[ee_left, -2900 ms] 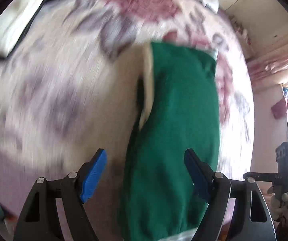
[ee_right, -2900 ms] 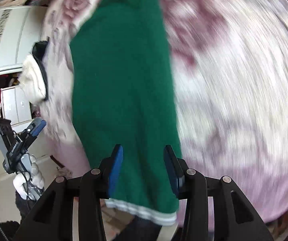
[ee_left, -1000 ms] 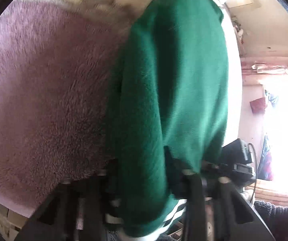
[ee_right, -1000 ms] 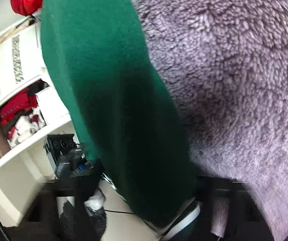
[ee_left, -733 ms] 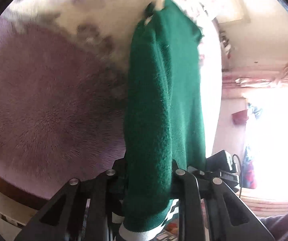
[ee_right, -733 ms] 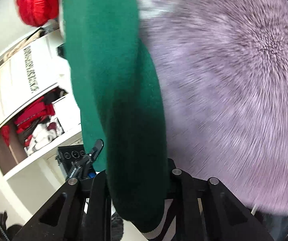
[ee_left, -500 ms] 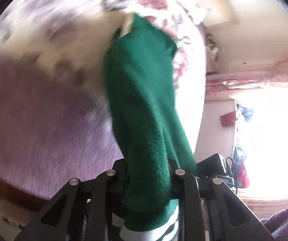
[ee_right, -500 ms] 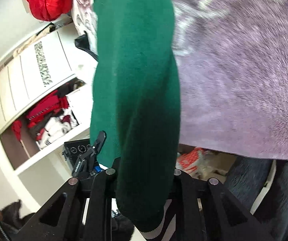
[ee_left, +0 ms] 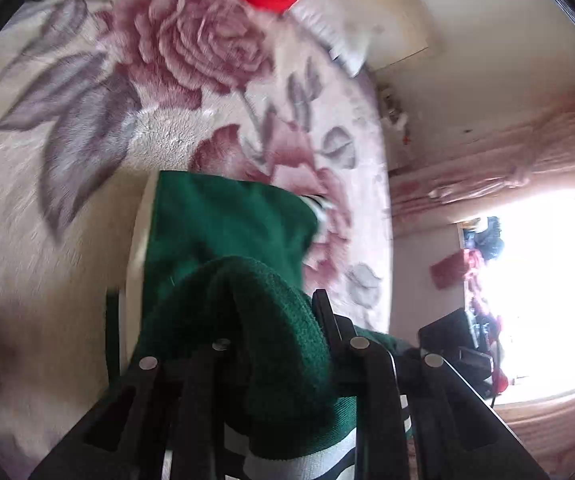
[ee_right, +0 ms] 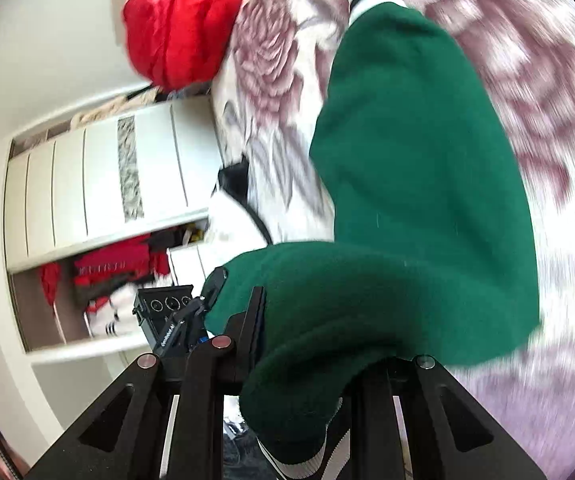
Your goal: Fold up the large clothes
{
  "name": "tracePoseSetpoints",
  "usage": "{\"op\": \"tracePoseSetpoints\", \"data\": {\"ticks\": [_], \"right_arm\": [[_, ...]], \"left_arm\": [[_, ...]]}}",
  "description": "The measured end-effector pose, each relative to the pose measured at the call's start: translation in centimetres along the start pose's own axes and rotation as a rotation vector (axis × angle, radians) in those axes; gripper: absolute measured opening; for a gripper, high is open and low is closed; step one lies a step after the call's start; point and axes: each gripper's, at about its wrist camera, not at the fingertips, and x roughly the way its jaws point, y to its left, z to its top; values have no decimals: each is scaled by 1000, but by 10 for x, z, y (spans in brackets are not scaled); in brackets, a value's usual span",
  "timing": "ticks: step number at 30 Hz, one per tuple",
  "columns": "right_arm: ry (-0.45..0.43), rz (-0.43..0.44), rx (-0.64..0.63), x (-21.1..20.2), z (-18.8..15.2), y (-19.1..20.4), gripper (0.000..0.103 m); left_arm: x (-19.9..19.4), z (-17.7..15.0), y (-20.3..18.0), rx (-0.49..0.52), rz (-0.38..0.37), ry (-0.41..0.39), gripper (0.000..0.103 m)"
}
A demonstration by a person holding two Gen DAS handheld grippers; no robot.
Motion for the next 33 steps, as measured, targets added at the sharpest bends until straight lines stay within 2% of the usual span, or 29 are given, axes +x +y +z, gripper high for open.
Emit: {"op": "tracePoseSetpoints", "data": {"ticks": [1,3,6,10,13,14,15,16,17,19,20,22,24,25,26,27,28,30,31,32,33], "right_arm": [[2,-13,37,7,23,-9,21],[26,-30,108,15,57,-41,21],[74,-47,218,34,82,-76,22],[130,39,304,43,105,-93,24],[154,70,290,42,101,-101,29],[157,104,281,41,105,-95,42],[158,138,277,34,107,-99,60],[156,179,279,33,111,-96,69],[155,214,279,28,113,-96,83],[156,200,266,26,115,-94,86],[157,178,256,27,115,-92,86],[158,149,243,24,115,-91,86],[164,182,248,15,115,-93,87],[159,207,255,13,118,-96,87],[147,243,250,7,121,-92,87],[123,281,223,0,126,-86,87],[94,272,182,-8,132,-79,87],[26,145,80,-26,138,-64,87],[8,73,33,-30,138,-59,87],[9,-52,-42,-34,135,-55,87],[17,-133,-101,-34,131,-54,88]], "left_arm": [[7,9,4,-8,23,20,20],[47,31,21,-35,85,106,20],[74,42,42,-111,129,210,20],[68,45,47,-135,47,217,25],[65,50,41,-118,13,212,27],[65,51,41,-121,0,214,28],[67,52,42,-125,-12,221,29],[68,55,41,-131,-17,227,31],[69,59,40,-137,-17,231,31],[72,61,45,-167,-26,232,33],[73,61,48,-193,-44,232,37],[70,60,56,-271,-158,209,73],[61,63,62,-347,-263,168,85],[57,64,61,-351,-267,156,88],[54,67,58,-331,-242,143,88],[51,69,53,-286,-179,132,88],[49,71,48,-254,-136,120,88],[40,73,38,-189,-51,71,88],[33,75,29,-128,40,23,88],[26,75,21,-62,133,-26,88],[17,73,8,32,283,-85,88]]}}
